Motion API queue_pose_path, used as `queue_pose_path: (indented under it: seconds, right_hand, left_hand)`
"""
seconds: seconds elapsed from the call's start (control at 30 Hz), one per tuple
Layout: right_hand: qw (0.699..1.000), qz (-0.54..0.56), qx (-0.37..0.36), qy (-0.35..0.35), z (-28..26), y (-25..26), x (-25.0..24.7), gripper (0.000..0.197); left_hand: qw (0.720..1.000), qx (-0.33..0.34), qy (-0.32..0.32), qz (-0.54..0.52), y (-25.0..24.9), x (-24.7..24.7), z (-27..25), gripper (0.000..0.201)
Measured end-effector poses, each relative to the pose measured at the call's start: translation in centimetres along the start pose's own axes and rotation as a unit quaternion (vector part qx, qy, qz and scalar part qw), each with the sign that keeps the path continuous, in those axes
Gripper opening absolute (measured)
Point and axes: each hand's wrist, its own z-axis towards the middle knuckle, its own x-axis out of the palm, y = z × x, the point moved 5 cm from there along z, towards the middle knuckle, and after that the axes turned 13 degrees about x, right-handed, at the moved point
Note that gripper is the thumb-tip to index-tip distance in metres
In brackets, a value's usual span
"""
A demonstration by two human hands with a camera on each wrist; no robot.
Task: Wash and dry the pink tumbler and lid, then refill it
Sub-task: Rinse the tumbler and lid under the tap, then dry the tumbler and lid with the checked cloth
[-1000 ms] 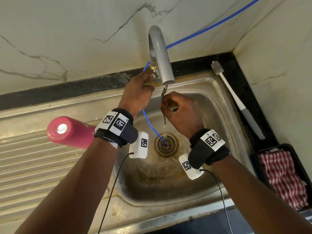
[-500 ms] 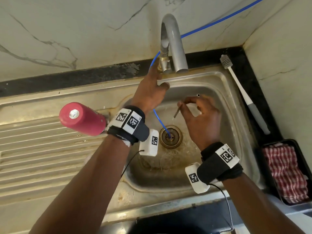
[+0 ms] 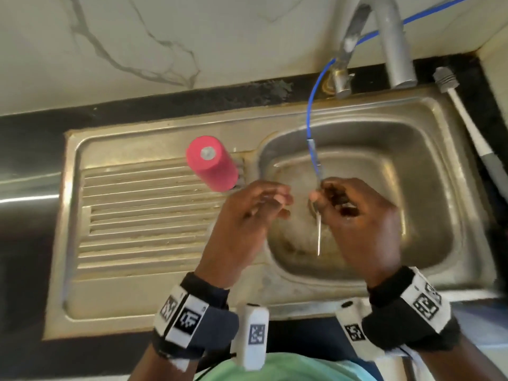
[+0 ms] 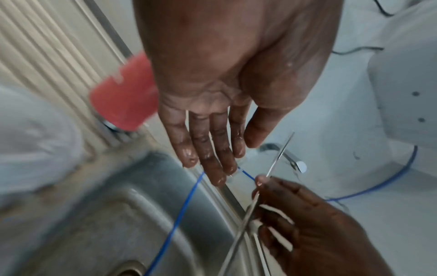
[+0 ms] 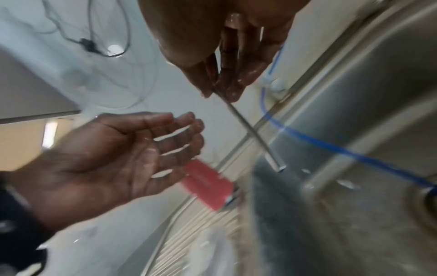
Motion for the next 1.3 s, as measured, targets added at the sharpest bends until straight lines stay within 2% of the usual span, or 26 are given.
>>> queue_pose_path:
  seconds: [0.1,0.17,0.23,0.33,0.43,0.53,0.7,0.87,1.0,1.07,1.13,1.27,1.3]
  right_hand:
    - [0.996,0.029,-0.061,0.063,-3.0,5.3,6.2,0.013]
    - [0.990,0.034,-0.054,0.129,-4.6,7.5,11.9,0.013]
    - [0.981,0.009,-0.026,0.192,-5.8,9.1,18.4,0.015]
    - [0.969,-0.028,0.035,0.242,-6.3,10.5,26.3,0.019]
    - [0.956,-0.082,0.079,0.270,-6.2,11.1,31.7,0.021]
    - [0.948,-0.137,0.085,0.276,-6.5,10.6,34.8,0.022]
    - [0.941,-0.172,0.099,0.274,-7.1,9.6,36.4,0.024]
    - [0.943,-0.151,0.090,0.284,-6.9,10.2,35.0,0.028]
    - [0.955,-0.049,0.046,0.288,-7.6,11.2,30.6,0.018]
    - [0.956,-0.008,0.021,0.292,-8.3,11.2,26.9,0.015]
    - [0.965,0.014,0.003,0.262,-8.8,10.5,22.0,0.013]
    - [0.991,-0.026,0.015,0.128,-8.0,6.0,10.6,0.008]
    - [0.994,-0.063,0.047,0.077,-8.0,3.2,5.0,0.010]
  left_hand:
    - [0.992,-0.038,-0.113,0.026,2.1,-7.0,-2.5,0.022]
    - [0.978,-0.084,-0.185,0.048,3.9,-11.6,-3.7,0.021]
    - [0.963,-0.122,-0.228,0.069,5.3,-16.0,-4.7,0.015]
    - [0.955,-0.143,-0.235,0.111,7.1,-20.8,-5.2,0.013]
    - [0.955,-0.157,-0.217,0.131,8.2,-24.0,-5.3,0.012]
    - [0.956,-0.158,-0.209,0.128,8.8,-26.1,-5.4,0.015]
    - [0.957,-0.175,-0.201,0.117,10.1,-27.7,-5.8,0.014]
    - [0.958,-0.177,-0.188,0.123,10.1,-26.9,-6.0,0.012]
    - [0.963,-0.155,-0.180,0.127,9.0,-25.5,-5.8,0.011]
    - [0.968,-0.131,-0.166,0.133,7.9,-24.3,-5.8,0.012]
    - [0.973,-0.106,-0.144,0.146,6.7,-22.9,-5.6,0.014]
    - [0.984,-0.057,-0.076,0.150,3.6,-19.1,-5.6,0.025]
    - [0.990,-0.043,-0.031,0.132,2.7,-14.8,-5.0,0.028]
